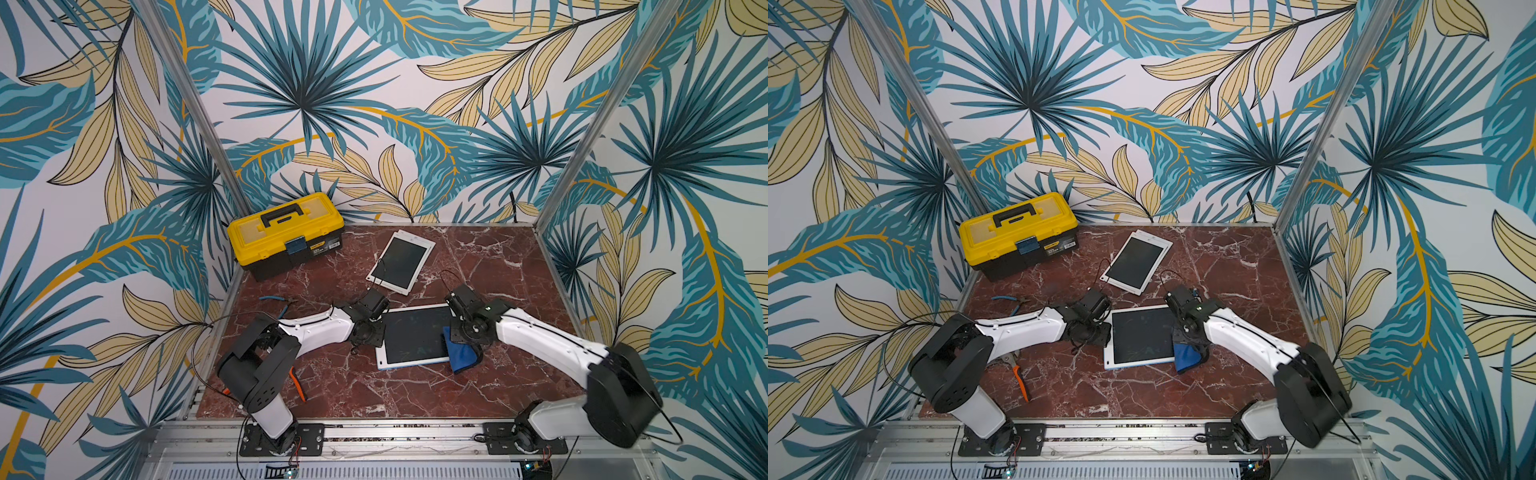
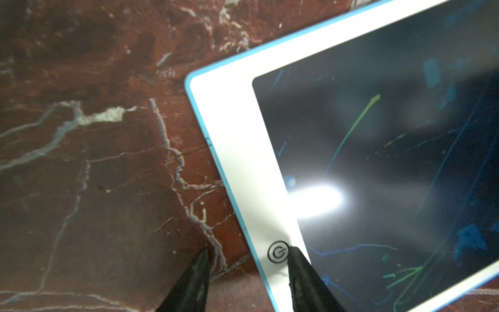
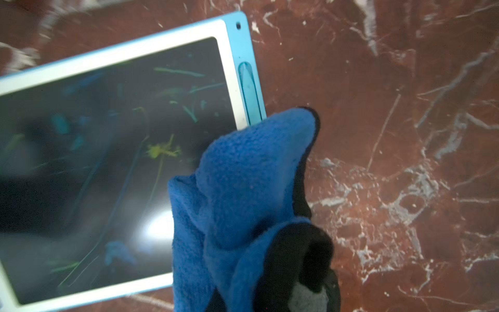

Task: Wipe the drawing tablet
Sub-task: Wipe the dirt from the drawing tablet.

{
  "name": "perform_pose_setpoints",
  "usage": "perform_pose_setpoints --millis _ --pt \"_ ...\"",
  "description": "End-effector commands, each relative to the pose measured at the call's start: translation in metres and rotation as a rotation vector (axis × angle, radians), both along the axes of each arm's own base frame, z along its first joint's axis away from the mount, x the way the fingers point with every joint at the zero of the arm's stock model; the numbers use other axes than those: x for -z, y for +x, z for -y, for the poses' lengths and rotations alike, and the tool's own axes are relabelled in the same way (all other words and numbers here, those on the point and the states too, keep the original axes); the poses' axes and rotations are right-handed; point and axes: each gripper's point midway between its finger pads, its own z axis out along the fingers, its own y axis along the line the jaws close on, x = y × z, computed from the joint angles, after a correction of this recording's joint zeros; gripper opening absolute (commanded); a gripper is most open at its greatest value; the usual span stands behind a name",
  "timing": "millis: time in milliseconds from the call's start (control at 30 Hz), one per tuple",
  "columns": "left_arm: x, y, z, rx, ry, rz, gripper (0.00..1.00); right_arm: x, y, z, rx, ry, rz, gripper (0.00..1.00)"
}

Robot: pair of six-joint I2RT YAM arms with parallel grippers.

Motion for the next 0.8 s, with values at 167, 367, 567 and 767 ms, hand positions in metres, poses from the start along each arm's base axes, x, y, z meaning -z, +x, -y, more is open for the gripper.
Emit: perform_pose_setpoints --millis 167,367,567,767 --pt "0.034 -0.035 -0.016 0.011 0.055 -0.163 0.49 0.055 0.073 -0.076 -0.119 0.132 -0.066 0.13" --pt "0.031 -0.035 -0.013 0.013 0.038 -0.160 0.49 0.051 0.076 -0.154 -0.211 0.358 -0.090 0.14" --pt "0.029 -0.033 -0.010 0.018 0.028 -0.155 0.49 0.062 0.036 -0.202 -0.314 0.385 -0.177 0.16" --pt "0.029 -0.034 -0.010 0.020 0.027 -0.158 0.49 0.076 0.009 -0.148 -0.268 0.247 -0.196 0.16"
